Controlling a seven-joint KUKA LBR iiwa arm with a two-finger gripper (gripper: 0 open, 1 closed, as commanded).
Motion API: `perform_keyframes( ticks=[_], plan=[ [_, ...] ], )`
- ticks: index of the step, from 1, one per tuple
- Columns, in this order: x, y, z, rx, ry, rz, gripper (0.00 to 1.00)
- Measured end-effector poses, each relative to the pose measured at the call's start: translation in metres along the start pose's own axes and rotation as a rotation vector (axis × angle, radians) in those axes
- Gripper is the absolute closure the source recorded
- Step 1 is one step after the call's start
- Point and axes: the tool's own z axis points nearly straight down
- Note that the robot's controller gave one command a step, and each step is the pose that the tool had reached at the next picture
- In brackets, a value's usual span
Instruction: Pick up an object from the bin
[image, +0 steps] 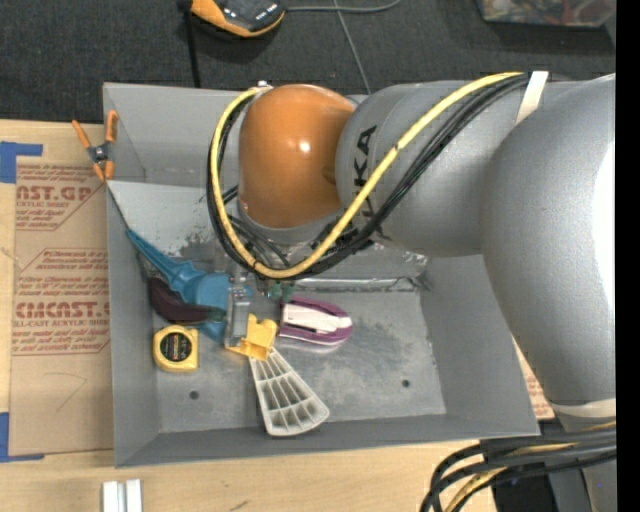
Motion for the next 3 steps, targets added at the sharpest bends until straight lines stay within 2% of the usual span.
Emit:
perform_keyframes(
  ticks=[1,2,3],
  plan=[
    [-0.002,-0.001,-0.005,-0.001,-0.007,0.001,0.00],
    [-0.003,-0.005,0.020,-0.001,-0.008,-0.064,0.00],
    [-0.003,-0.037,0.082,-0.004,-0.012,-0.005,0.00]
  ],
)
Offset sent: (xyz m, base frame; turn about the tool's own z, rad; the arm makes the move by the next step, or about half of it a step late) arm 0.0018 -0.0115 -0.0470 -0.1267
